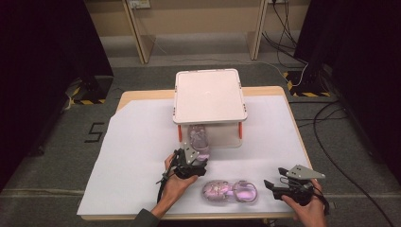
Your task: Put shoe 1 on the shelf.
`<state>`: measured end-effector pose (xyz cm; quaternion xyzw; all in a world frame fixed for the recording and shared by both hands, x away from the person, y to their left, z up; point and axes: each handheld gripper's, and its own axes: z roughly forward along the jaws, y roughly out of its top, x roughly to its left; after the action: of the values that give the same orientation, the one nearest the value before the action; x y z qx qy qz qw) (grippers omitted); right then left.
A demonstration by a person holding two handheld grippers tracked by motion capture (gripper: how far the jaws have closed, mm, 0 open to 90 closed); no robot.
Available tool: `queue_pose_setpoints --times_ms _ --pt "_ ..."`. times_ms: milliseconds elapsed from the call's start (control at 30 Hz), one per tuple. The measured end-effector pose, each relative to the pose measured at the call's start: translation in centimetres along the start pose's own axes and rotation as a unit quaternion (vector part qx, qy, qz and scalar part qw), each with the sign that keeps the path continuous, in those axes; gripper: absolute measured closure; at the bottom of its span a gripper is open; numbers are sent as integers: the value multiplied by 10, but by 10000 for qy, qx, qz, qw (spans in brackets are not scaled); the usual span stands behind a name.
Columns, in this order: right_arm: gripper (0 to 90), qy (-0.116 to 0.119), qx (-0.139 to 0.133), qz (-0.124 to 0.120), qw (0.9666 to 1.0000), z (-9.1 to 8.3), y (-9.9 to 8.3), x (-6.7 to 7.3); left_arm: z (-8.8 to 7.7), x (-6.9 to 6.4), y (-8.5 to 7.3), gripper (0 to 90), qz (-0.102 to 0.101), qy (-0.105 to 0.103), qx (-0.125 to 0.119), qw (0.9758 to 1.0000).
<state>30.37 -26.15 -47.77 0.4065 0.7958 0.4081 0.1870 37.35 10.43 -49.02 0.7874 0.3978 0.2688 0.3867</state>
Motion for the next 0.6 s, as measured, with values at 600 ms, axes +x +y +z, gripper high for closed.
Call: queue_pose_setpoints --times_ms 600 --pt "248 -14 -12 41 10000 -1 0 0 5 21 -1 416 -139 157 -28 9998"
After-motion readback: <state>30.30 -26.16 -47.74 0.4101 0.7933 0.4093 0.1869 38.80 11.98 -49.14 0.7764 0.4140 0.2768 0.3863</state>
